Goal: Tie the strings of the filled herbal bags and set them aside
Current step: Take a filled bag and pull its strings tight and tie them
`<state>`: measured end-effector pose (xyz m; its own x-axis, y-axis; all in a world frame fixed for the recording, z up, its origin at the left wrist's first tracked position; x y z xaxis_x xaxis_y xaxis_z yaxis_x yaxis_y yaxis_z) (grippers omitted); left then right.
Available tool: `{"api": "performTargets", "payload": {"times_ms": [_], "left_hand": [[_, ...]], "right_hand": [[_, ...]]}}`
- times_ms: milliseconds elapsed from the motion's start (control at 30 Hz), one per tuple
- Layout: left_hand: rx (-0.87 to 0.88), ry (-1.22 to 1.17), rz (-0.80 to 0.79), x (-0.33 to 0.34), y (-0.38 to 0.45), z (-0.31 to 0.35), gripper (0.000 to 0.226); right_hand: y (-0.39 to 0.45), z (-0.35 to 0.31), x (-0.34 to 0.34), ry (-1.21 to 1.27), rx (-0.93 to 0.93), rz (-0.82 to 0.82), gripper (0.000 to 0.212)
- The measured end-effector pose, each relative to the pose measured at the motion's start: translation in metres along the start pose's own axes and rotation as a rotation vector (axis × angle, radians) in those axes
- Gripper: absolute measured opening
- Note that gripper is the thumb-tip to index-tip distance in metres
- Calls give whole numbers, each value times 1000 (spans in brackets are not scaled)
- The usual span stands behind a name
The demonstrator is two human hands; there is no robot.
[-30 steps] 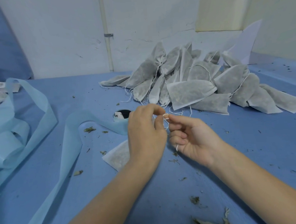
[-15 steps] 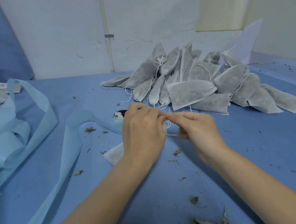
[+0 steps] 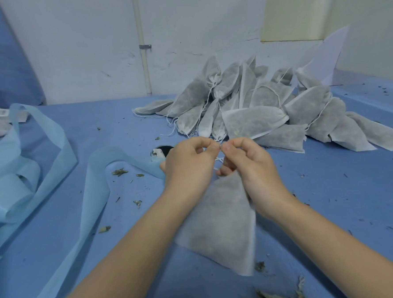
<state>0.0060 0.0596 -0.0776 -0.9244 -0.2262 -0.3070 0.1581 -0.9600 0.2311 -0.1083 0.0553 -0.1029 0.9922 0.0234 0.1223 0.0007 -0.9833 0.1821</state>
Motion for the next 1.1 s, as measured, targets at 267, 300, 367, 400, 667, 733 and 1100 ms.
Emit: {"api": "performTargets", "payload": {"times_ms": [267, 300, 367, 400, 667, 733, 1100], "left_hand": [[36, -15, 185, -17, 3, 8, 28], [31, -47, 196, -18, 5, 6, 27], [26, -104, 213, -17, 7, 3, 25], [33, -133, 206, -16, 7, 2, 25], [-22, -23, -4, 2, 6, -6, 12], [-267, -178, -168, 7, 3, -12, 31], [-333, -641, -249, 22, -4, -28, 27]], "right_hand": [[6, -7, -3, -152, -130, 42, 8], [6, -8, -2, -160, -143, 40, 8], [7, -10, -2, -155, -161, 45, 14], [7, -10, -3, -150, -167, 58, 17], [8, -12, -24, 154, -50, 376, 10], [8, -12, -32, 225, -14, 493, 16], [12, -9, -33, 128, -76, 228, 18]]}}
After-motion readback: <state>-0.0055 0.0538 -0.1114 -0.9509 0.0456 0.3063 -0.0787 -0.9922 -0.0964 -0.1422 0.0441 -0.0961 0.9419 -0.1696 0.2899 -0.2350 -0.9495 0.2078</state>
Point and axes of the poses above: each hand's wrist, its own y-axis towards the middle knuckle, its own x-axis out of the palm, z = x × y, the point moved 3 cm from there along y, towards the middle knuckle, and after that the axes turned 1 degree about x, right-handed, at the moved point
